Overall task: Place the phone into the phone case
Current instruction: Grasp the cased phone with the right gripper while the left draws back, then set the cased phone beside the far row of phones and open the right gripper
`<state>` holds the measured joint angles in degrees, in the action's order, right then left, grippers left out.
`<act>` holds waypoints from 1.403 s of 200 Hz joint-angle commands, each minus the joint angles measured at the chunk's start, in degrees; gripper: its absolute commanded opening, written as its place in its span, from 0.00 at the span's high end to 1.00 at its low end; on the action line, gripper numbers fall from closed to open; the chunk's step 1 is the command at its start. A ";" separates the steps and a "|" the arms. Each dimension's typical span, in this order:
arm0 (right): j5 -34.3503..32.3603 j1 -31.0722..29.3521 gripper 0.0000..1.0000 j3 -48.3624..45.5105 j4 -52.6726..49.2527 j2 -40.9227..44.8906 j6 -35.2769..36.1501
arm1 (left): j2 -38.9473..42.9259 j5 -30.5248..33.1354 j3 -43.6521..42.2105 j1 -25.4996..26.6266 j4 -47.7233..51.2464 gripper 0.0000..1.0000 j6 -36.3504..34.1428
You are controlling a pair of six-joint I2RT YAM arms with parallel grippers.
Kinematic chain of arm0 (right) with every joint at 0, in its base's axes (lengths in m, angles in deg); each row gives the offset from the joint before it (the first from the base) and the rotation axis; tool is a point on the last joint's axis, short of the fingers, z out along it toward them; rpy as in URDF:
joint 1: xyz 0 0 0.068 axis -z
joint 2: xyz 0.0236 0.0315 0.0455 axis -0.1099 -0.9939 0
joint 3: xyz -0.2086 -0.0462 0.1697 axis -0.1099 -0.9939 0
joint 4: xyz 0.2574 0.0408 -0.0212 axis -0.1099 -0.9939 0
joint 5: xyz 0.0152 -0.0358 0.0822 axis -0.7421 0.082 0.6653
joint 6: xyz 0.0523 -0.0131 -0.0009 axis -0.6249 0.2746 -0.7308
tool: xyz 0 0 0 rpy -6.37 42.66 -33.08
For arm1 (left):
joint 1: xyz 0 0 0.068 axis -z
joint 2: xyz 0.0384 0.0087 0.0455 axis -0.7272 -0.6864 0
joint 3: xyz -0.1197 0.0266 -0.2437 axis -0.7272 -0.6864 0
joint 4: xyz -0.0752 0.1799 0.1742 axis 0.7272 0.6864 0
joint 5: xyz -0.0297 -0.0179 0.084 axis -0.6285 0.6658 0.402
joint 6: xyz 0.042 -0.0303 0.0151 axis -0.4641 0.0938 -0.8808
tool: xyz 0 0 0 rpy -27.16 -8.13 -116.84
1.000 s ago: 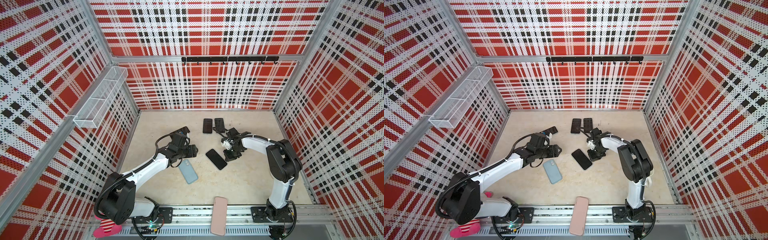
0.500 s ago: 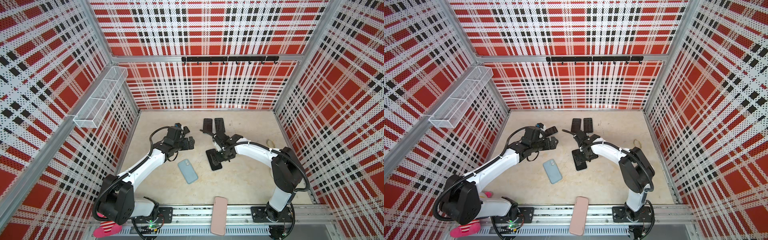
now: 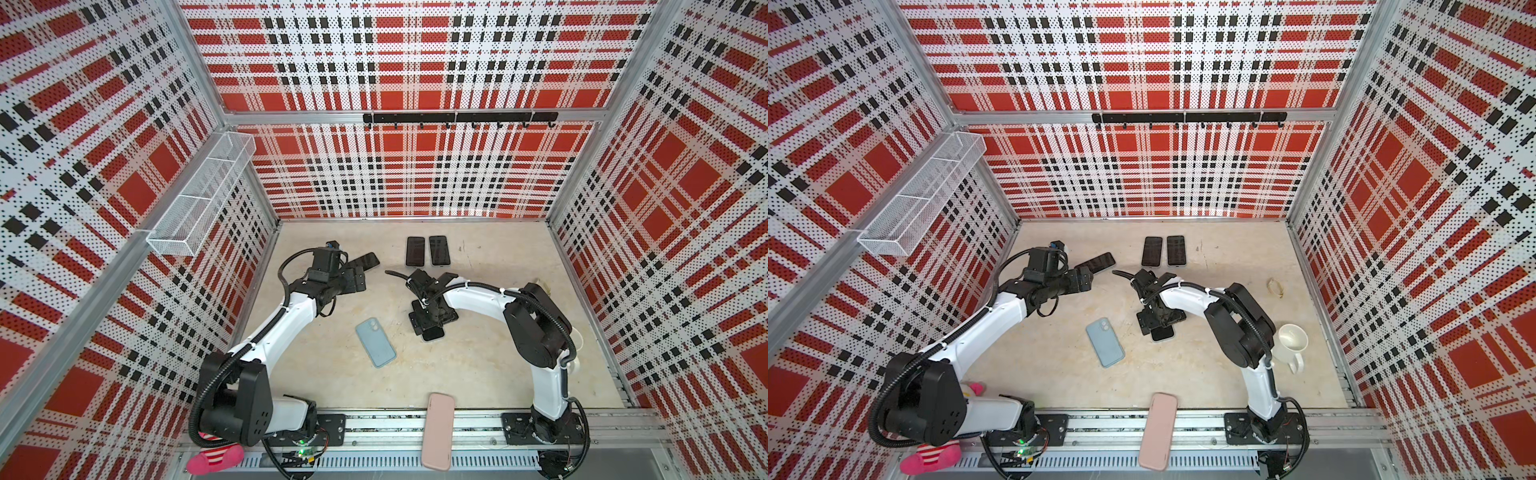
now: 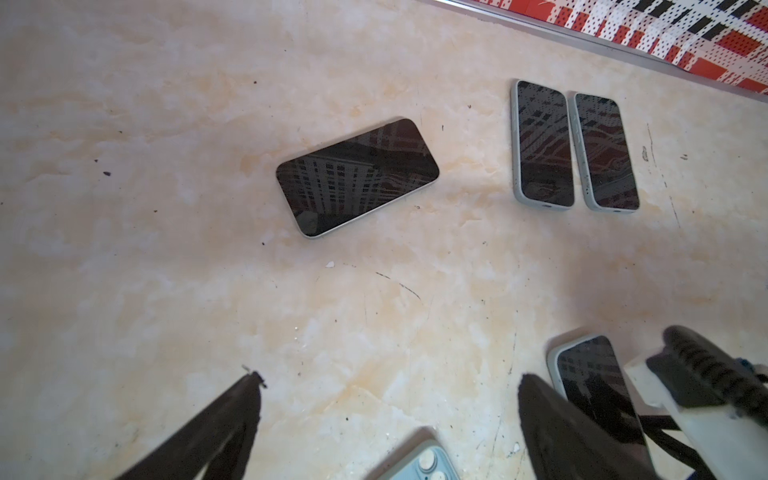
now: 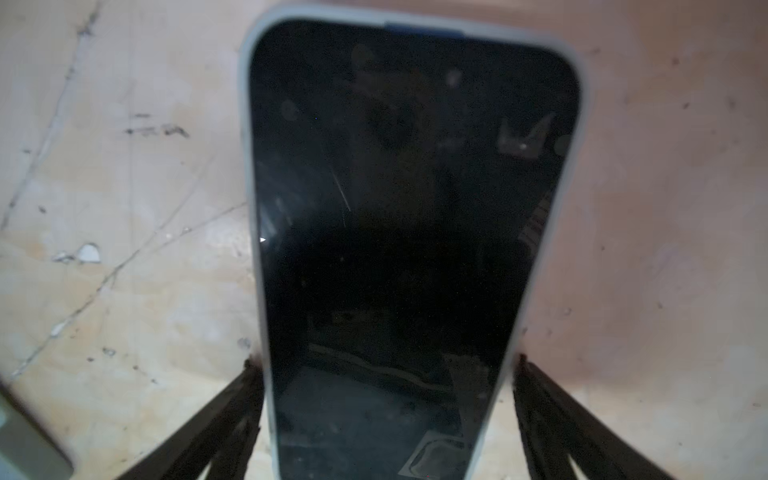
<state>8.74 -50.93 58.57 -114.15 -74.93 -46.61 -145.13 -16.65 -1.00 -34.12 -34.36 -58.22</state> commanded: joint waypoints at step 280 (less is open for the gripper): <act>-0.99 32.14 0.50 46.64 0.88 -29.17 11.91 | -3.82 1.31 -1.94 -2.95 -0.30 0.00 -6.16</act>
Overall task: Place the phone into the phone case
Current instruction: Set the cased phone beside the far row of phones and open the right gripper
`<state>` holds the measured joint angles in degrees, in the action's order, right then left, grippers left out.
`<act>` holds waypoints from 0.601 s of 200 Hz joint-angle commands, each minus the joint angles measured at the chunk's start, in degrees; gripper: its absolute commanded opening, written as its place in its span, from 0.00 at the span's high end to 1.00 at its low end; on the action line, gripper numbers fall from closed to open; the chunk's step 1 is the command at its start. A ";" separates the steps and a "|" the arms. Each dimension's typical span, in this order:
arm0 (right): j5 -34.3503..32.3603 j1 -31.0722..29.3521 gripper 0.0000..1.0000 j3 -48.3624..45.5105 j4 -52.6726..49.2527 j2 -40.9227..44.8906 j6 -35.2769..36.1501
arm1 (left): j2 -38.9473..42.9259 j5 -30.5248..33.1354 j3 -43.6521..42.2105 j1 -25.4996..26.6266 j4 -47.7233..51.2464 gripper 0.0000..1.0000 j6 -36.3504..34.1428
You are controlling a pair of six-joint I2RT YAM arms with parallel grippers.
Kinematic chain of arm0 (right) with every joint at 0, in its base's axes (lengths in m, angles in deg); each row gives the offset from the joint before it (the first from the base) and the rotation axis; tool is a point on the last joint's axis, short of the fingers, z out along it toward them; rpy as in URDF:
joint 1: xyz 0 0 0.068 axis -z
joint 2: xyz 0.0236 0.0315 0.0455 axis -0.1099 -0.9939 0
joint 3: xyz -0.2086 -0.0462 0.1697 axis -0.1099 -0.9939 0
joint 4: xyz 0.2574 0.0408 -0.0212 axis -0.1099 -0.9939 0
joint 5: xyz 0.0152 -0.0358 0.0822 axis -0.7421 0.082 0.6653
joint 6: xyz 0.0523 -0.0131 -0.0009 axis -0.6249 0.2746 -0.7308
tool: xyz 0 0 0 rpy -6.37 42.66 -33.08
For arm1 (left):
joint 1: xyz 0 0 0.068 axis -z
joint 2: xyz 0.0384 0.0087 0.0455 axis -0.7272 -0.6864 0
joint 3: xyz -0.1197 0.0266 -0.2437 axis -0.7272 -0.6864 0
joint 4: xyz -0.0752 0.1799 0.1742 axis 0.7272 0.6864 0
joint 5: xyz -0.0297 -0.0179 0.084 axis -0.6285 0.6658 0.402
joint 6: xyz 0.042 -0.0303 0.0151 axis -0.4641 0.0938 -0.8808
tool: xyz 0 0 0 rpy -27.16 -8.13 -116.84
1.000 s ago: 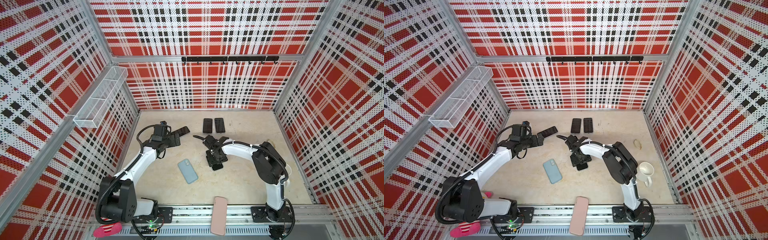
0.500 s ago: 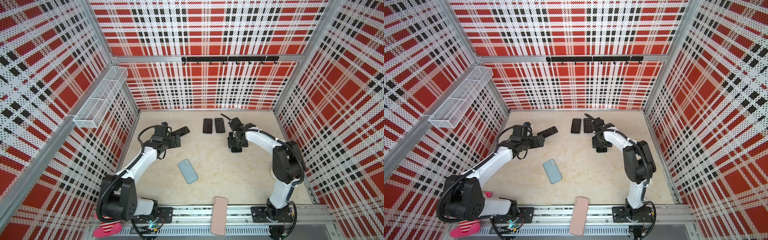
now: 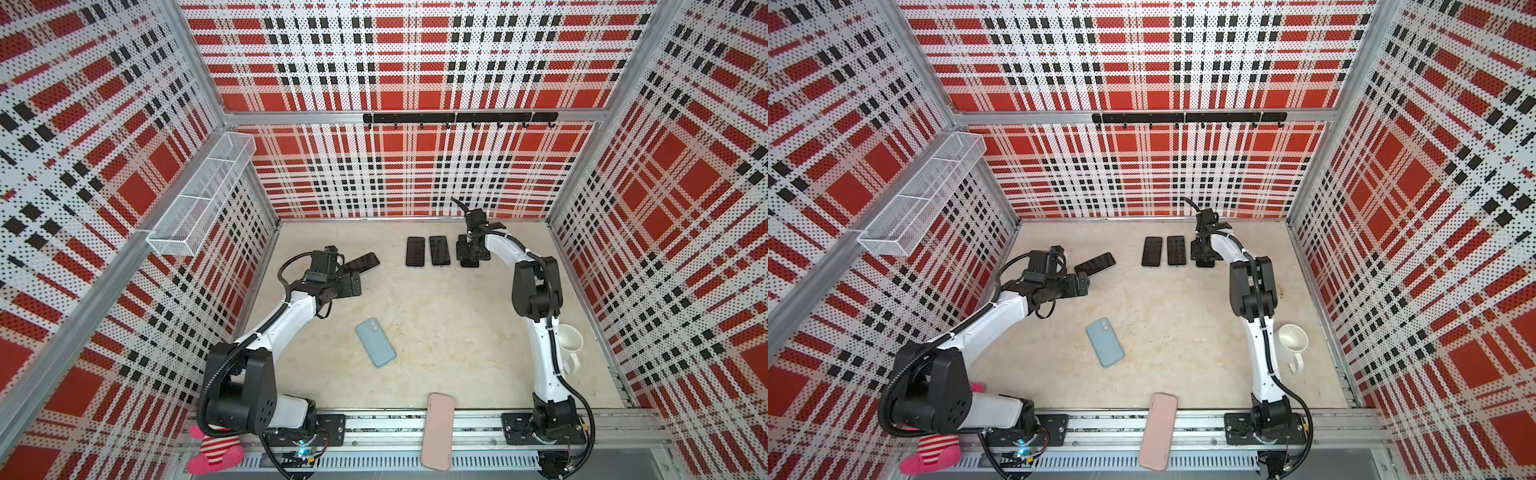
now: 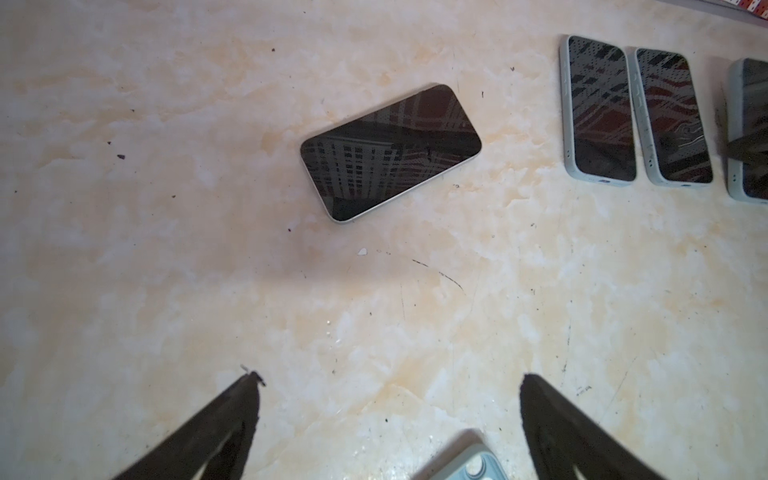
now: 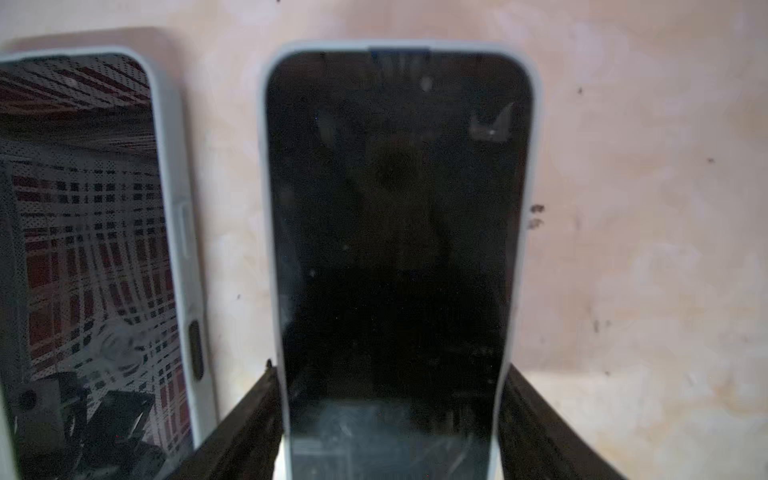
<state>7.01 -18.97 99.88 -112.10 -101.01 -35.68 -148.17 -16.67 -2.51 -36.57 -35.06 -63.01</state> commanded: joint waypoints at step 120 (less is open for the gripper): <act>5.12 0.71 0.00 -24.24 10.82 22.44 1.63 | -3.83 2.61 -0.28 1.58 2.40 0.10 -4.16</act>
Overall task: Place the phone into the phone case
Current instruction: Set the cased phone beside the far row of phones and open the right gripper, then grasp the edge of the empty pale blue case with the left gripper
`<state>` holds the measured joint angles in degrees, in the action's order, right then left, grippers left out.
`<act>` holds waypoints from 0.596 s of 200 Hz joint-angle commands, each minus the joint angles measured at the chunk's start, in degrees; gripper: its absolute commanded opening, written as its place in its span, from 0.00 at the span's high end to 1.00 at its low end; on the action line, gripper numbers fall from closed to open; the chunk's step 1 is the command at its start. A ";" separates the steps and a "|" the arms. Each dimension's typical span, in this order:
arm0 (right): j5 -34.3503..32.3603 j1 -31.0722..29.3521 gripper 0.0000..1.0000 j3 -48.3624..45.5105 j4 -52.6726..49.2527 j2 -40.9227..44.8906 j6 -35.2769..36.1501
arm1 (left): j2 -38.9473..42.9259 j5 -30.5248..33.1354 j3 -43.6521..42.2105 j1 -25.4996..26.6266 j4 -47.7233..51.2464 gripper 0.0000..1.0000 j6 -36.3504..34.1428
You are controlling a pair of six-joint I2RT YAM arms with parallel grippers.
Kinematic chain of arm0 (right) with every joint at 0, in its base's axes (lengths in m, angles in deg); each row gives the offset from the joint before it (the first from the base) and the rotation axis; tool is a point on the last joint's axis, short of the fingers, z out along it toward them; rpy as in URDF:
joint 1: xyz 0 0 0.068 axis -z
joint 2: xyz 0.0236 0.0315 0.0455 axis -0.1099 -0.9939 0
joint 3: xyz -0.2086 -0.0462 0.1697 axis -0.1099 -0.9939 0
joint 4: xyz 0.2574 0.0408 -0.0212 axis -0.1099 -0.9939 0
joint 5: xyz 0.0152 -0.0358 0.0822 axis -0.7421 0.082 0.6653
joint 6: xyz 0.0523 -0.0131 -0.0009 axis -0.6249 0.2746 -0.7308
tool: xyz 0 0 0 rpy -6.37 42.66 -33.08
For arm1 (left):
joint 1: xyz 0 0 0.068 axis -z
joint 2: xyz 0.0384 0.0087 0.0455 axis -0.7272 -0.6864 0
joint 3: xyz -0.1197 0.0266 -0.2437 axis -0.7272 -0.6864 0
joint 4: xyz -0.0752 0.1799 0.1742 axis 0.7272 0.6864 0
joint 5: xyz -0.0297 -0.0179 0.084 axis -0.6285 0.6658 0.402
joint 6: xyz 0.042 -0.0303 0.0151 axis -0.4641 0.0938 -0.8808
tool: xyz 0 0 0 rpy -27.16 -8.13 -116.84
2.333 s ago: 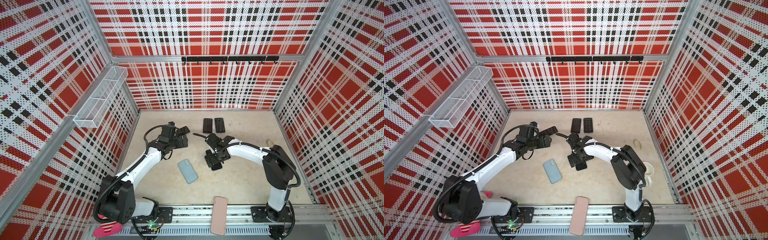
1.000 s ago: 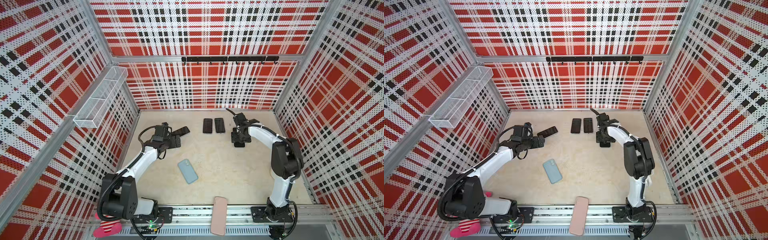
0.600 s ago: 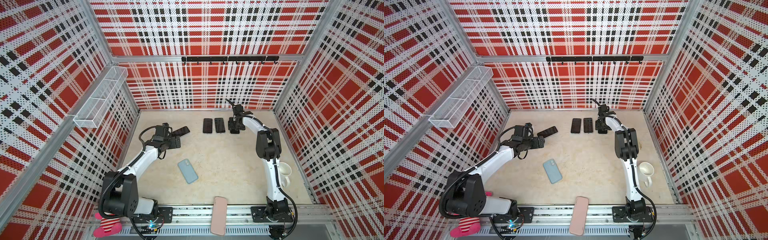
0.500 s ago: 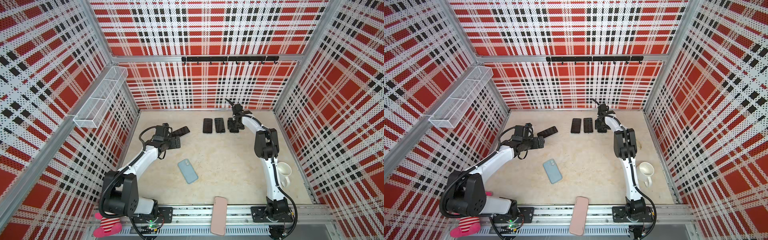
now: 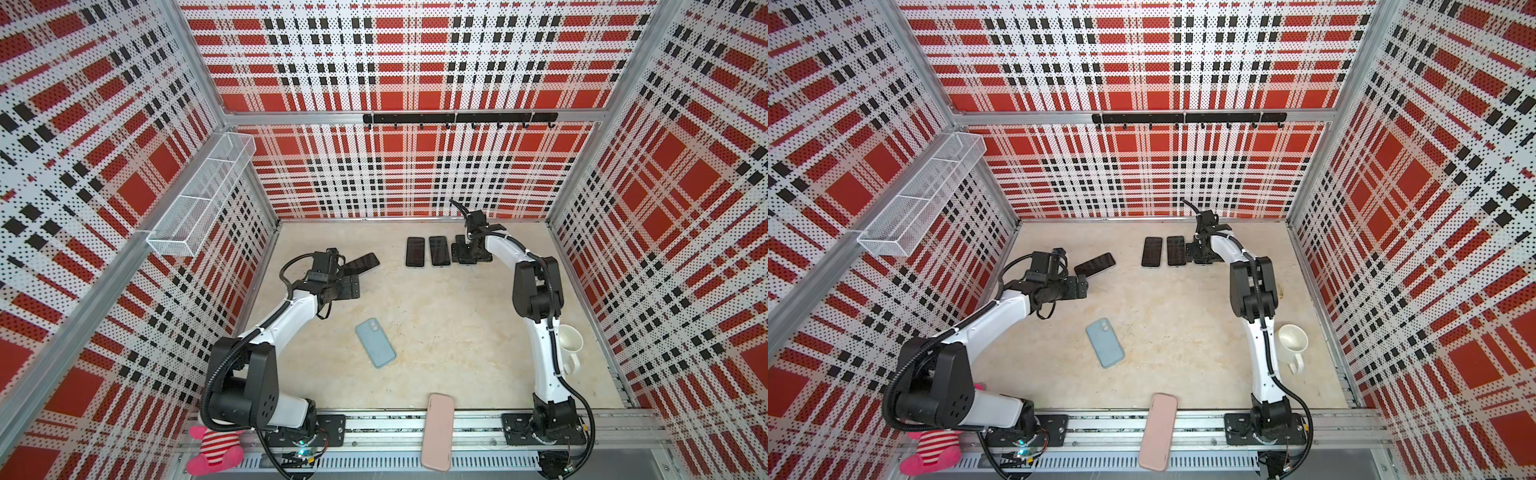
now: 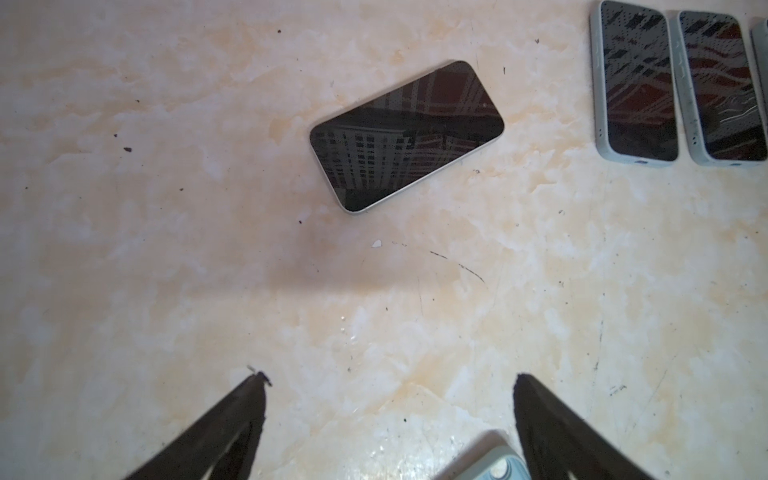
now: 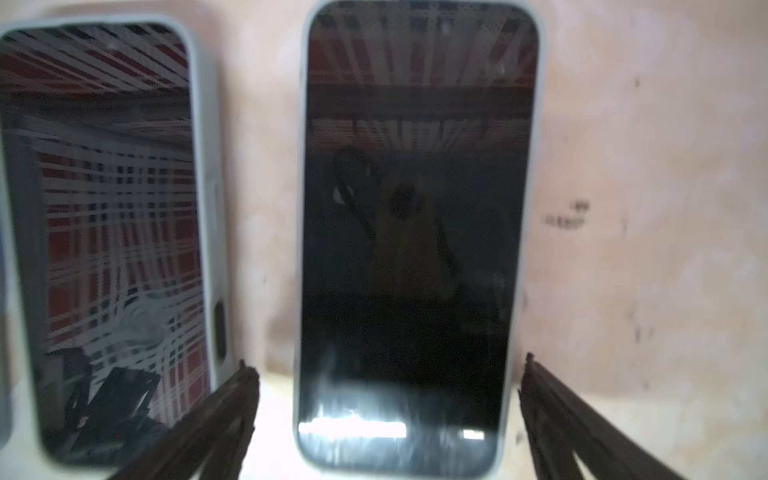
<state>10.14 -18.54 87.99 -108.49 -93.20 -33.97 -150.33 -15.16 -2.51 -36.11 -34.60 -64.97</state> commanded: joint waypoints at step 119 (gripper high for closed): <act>16.86 -4.29 0.00 -70.05 26.55 57.67 -10.54 | -12.46 -1.91 3.86 9.01 15.30 0.24 -3.85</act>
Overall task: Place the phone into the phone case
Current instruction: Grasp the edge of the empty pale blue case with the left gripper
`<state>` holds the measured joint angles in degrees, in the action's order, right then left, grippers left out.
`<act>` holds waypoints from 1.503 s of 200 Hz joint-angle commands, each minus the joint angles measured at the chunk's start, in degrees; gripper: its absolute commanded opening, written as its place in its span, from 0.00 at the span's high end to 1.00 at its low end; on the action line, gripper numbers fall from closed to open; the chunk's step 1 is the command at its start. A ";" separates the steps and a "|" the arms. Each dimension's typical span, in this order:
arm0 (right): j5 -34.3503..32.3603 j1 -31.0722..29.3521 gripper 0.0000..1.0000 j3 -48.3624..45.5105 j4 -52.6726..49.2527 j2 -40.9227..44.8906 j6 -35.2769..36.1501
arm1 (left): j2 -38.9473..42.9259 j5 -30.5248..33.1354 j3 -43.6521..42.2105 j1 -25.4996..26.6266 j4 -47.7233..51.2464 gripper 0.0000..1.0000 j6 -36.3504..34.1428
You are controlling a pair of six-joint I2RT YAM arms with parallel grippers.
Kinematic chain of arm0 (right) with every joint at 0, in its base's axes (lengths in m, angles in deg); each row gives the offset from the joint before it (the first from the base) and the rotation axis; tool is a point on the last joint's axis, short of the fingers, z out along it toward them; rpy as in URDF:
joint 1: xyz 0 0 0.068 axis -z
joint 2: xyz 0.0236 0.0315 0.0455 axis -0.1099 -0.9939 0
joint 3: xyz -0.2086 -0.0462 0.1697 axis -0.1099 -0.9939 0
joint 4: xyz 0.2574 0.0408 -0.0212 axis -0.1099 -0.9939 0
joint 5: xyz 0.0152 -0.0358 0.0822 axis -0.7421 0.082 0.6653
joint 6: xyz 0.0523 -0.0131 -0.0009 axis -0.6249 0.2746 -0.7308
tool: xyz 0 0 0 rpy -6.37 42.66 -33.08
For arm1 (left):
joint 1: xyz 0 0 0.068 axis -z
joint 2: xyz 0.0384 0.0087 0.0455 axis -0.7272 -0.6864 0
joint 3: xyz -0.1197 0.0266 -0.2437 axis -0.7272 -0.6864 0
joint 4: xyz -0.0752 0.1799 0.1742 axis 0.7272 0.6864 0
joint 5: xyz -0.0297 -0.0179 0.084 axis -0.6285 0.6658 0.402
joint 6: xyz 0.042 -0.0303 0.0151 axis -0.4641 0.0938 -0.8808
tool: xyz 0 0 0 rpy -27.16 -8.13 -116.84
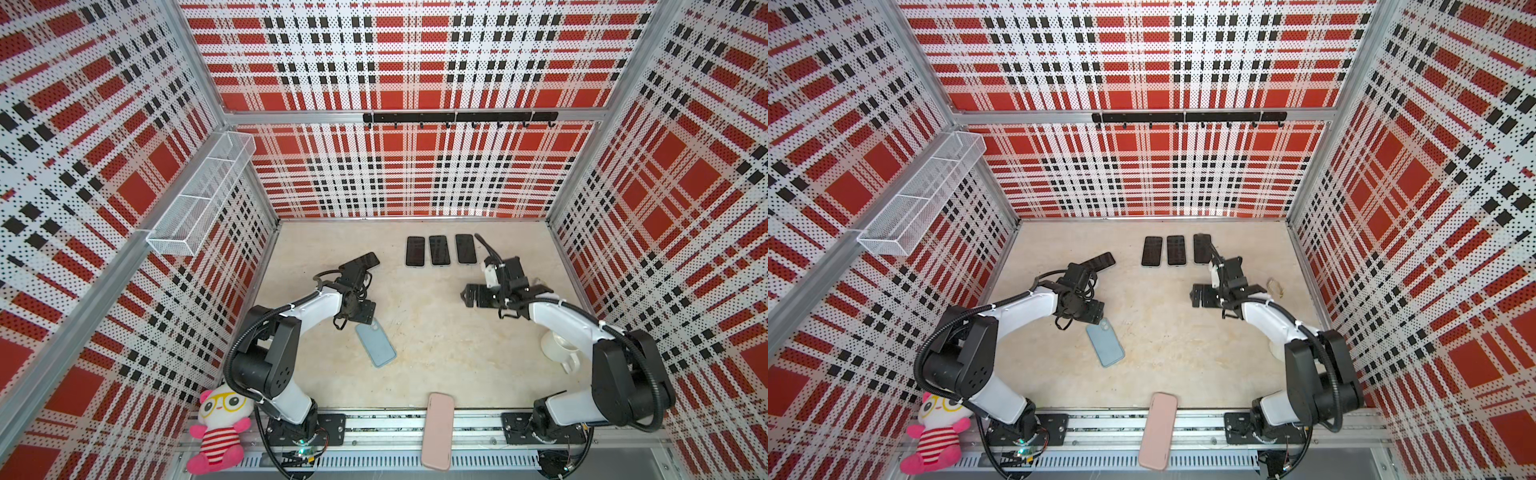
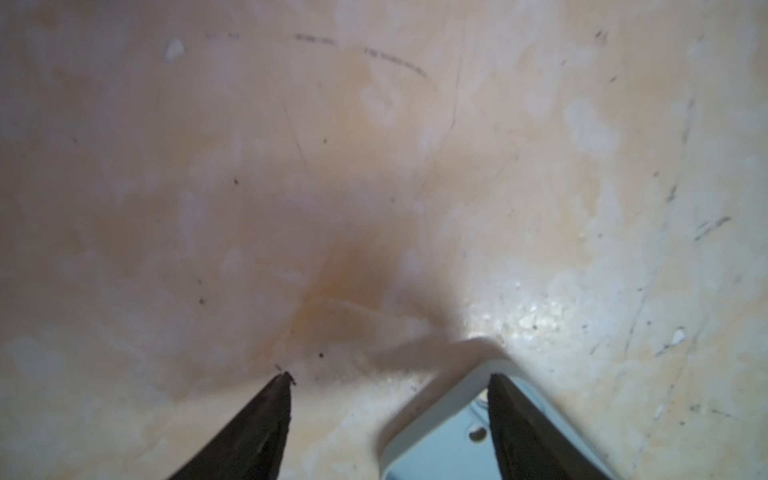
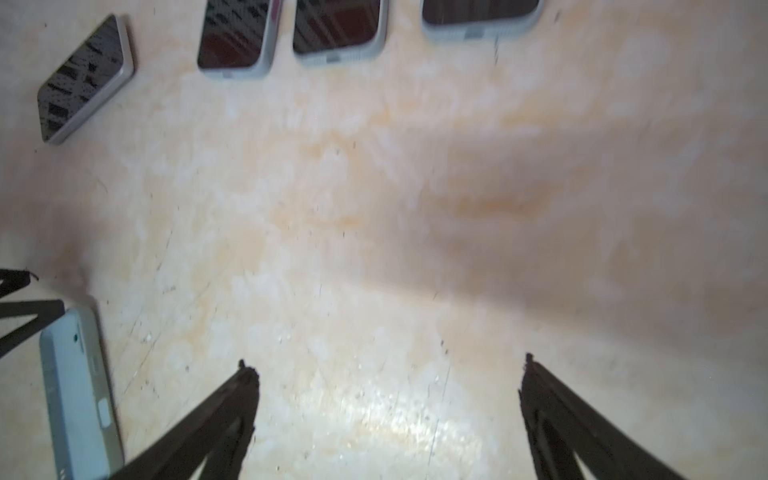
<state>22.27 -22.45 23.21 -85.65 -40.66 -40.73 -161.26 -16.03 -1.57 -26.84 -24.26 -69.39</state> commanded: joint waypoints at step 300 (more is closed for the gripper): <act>-0.20 -0.36 0.00 -7.77 3.03 7.27 -1.66 | -4.80 -12.27 10.79 7.38 -2.30 0.90 20.48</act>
<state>23.10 -22.45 16.13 -83.03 -34.87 -43.22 -165.59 -25.26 6.02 -21.00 -21.97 -54.96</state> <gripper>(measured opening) 0.999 0.109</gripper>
